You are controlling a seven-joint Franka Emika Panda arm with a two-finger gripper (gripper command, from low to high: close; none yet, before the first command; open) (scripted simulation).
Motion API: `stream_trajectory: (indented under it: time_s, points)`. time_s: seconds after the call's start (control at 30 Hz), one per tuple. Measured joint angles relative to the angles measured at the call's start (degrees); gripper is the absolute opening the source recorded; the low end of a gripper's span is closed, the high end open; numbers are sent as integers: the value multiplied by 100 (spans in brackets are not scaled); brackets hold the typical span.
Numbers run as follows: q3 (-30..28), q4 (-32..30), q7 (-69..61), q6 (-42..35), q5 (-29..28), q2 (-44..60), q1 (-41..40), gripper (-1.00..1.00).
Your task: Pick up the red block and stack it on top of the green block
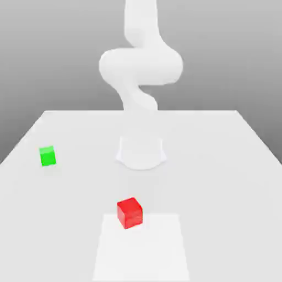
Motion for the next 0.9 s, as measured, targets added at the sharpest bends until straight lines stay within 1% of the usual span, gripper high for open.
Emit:
stream_trajectory:
  time_s: [0.3,0.5,0.63,0.73,0.8,0.9]
  points:
    - [527,-1546,2104,1246,361,1587,-690,0]
    - [855,-2556,3589,2062,451,2626,-1070,0]
    - [1040,-3219,4631,2599,413,3308,-1315,0]
    - [1027,-3306,5042,3101,136,3906,-1402,0]
    - [918,-3267,5319,3454,-228,4325,-1423,0]
    - [413,-3179,5693,3983,-743,4950,-1037,0]
